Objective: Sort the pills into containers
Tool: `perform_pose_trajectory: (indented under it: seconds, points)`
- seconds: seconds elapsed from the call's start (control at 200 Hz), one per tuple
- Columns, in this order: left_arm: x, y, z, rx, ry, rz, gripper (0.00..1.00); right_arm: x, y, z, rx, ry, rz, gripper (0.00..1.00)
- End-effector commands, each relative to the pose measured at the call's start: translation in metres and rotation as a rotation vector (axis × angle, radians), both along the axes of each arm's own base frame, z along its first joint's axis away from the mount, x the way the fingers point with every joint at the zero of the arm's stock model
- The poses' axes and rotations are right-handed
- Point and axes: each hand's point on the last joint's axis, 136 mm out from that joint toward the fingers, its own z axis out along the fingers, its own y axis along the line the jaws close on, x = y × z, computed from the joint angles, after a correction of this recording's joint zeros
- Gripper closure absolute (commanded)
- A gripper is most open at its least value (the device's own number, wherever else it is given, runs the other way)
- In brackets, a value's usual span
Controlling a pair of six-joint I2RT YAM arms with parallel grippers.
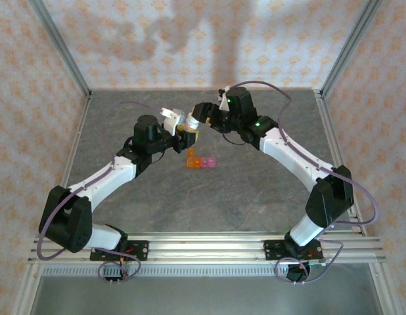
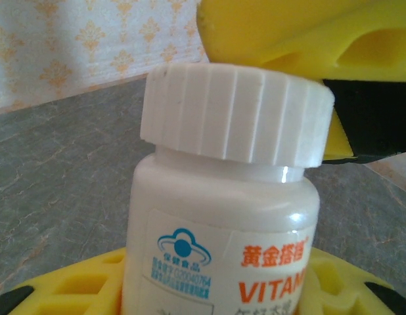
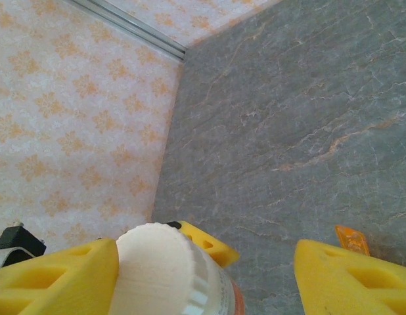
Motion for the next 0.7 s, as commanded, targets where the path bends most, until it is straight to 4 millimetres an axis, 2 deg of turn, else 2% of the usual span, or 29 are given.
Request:
perform_pose_trajectory:
  seconds: [0.0,0.15,0.315,0.415,0.591,0.696]
  points:
    - [0.004,-0.003,0.019,-0.010,-0.055,-0.010,1.00,-0.001,0.006,0.019,0.004,-0.051,0.017,0.29]
    - [0.005,-0.004,0.019,-0.014,-0.049,-0.012,1.00,-0.002,0.010,0.022,0.003,-0.064,0.025,0.28]
    - [0.005,-0.005,0.019,-0.015,-0.052,-0.013,1.00,-0.004,0.014,0.016,0.002,-0.048,0.035,0.30]
    - [0.006,-0.006,0.020,-0.015,-0.053,-0.013,1.00,-0.004,0.015,0.014,0.003,-0.044,0.042,0.37]
    - [0.006,-0.006,0.021,-0.017,-0.054,-0.014,1.00,-0.007,0.014,0.008,-0.038,-0.058,0.069,0.55]
    - [0.006,-0.006,0.023,-0.019,-0.061,-0.011,1.00,-0.010,0.014,0.004,-0.075,-0.094,0.113,0.58]
